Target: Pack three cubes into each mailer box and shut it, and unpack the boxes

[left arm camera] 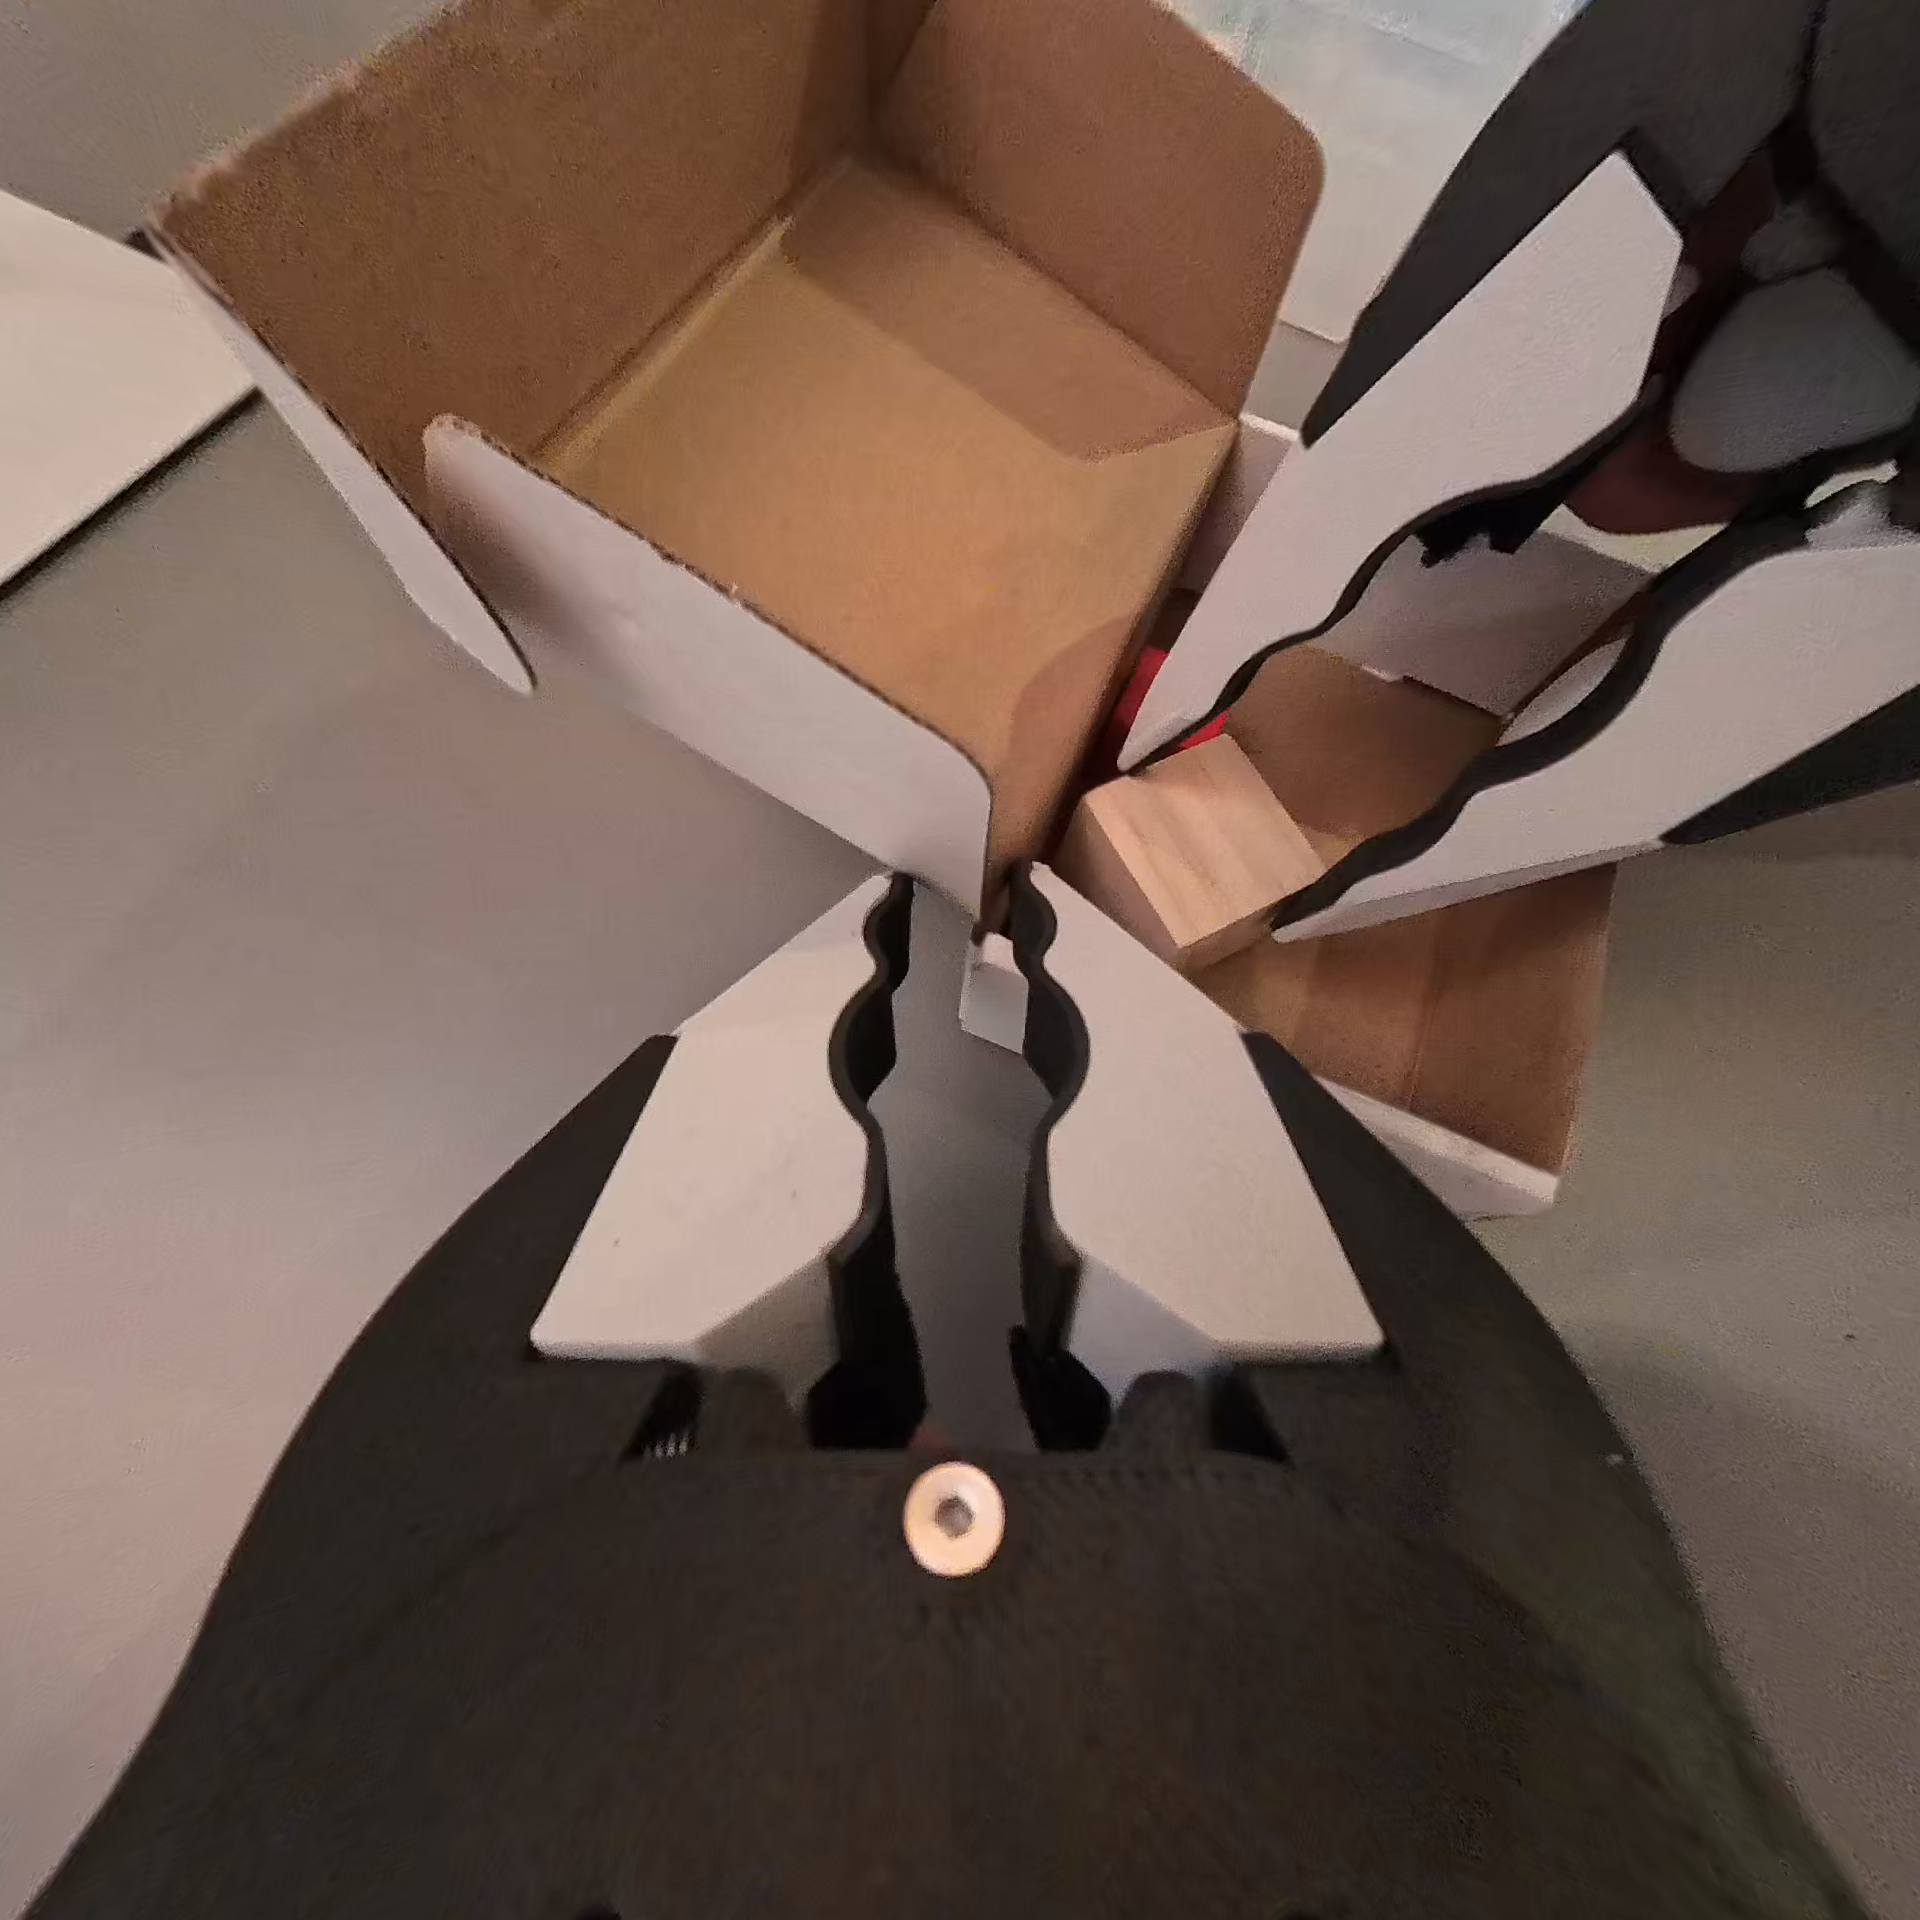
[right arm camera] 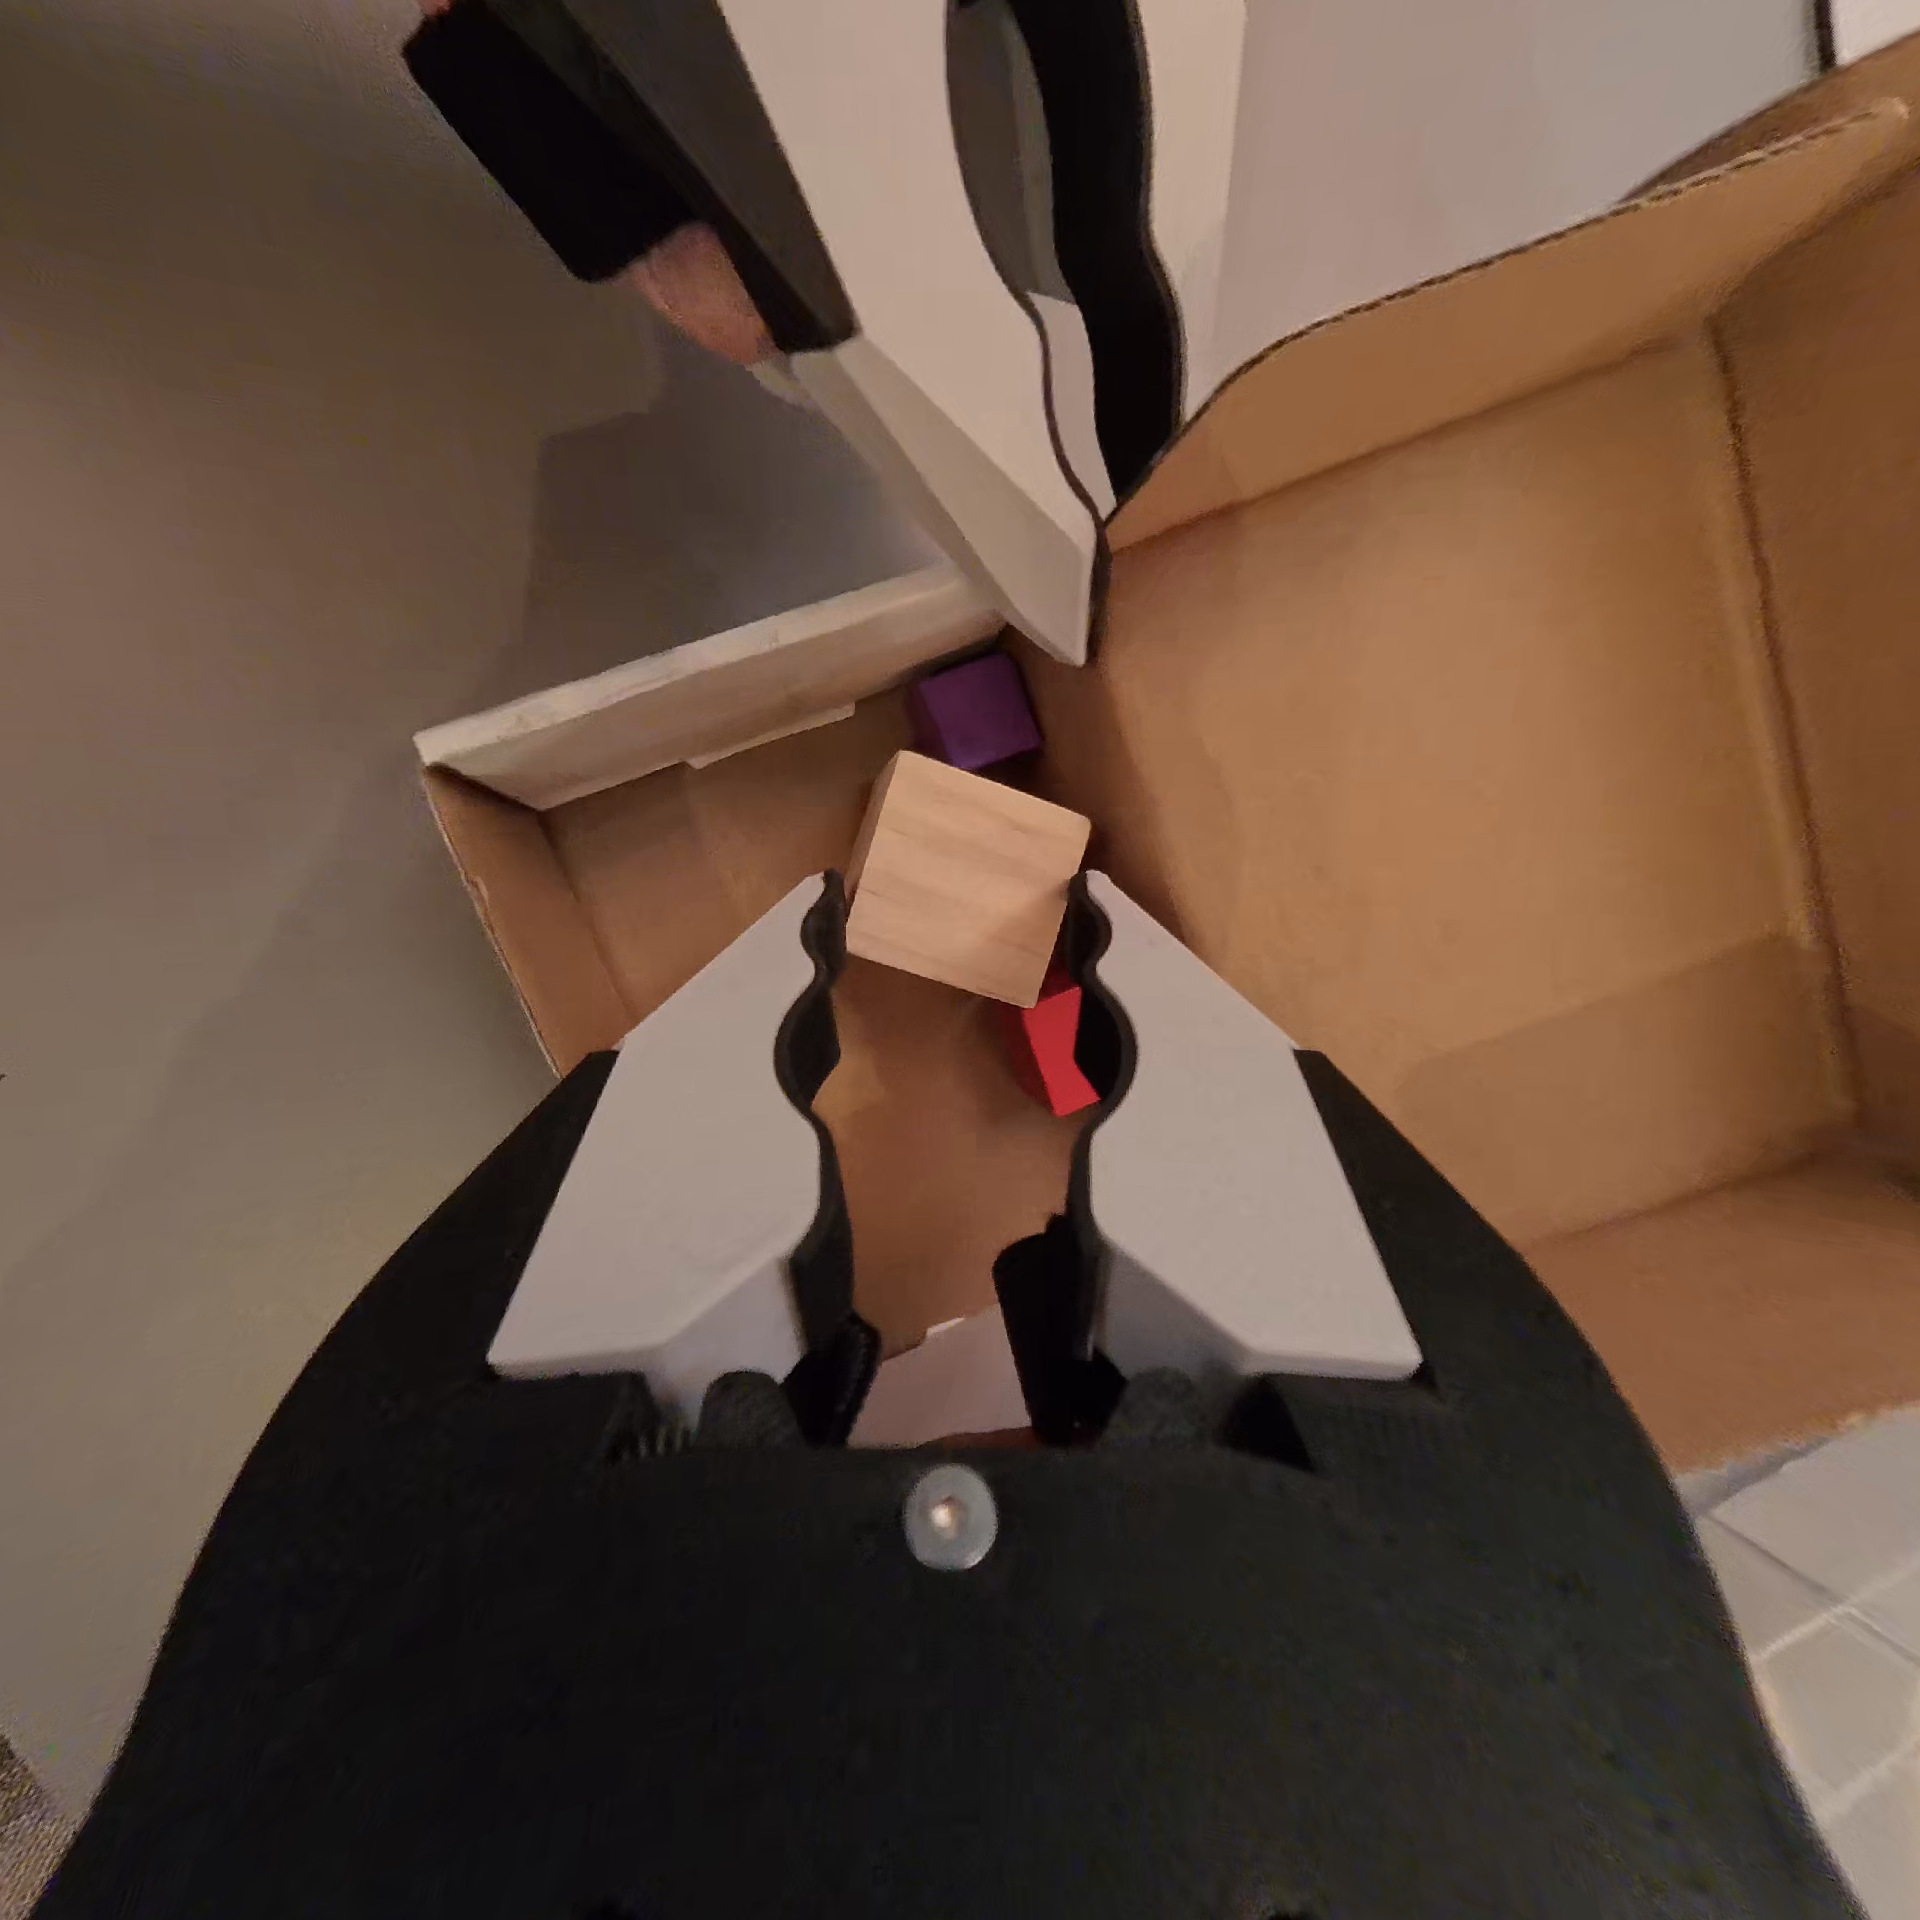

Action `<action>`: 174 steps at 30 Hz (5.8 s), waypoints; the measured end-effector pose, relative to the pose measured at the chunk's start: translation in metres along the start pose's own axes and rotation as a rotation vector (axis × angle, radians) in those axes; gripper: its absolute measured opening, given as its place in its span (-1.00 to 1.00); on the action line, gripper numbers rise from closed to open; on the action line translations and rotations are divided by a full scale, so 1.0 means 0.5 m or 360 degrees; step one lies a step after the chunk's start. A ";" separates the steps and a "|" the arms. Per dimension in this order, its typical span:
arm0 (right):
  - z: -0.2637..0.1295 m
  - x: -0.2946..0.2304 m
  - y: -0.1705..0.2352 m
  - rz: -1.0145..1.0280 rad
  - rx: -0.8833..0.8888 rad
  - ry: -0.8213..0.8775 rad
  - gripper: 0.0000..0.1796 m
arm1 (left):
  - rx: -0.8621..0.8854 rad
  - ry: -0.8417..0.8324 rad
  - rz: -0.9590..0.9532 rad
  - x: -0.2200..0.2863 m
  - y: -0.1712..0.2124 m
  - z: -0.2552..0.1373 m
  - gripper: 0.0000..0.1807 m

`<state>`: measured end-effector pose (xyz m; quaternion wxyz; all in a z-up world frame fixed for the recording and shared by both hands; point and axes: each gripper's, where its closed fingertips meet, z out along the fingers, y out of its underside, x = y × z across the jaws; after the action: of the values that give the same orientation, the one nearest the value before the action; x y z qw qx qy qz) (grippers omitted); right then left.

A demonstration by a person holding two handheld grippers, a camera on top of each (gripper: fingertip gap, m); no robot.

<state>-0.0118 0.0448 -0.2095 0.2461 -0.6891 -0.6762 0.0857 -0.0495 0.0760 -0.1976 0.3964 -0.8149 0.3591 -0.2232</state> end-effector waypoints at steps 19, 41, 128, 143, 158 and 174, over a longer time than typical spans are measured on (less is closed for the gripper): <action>0.023 0.012 0.006 -0.0080 -0.0167 0.0084 -0.52 | -0.0021 -0.0151 0.0116 0.004 -0.003 0.006 -0.95; -0.356 0.207 0.109 0.0080 0.0155 0.0362 -0.53 | -0.0001 -0.0141 0.0122 0.003 -0.002 0.006 -0.95; -0.265 0.343 0.510 -0.0288 -0.0785 0.0207 -0.71 | 0.0041 -0.0207 0.0236 -0.004 -0.008 0.014 -0.96; -0.242 0.343 0.548 -0.0216 -0.0838 0.0165 -0.52 | 0.0054 -0.0202 0.0249 -0.005 -0.009 0.015 -0.96; -0.141 0.001 -0.012 -0.0332 0.0183 -0.0079 -0.53 | 0.0070 -0.0218 0.0233 -0.008 -0.010 0.016 -0.96; 0.051 0.010 -0.021 -0.0503 -0.0075 -0.0045 -0.73 | 0.0076 -0.0226 0.0240 -0.007 -0.013 0.018 -0.96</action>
<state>-0.0324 0.0552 -0.2257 0.2307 -0.5784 -0.7814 0.0395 -0.0433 0.0856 -0.1980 0.4558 -0.7897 0.3849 -0.1429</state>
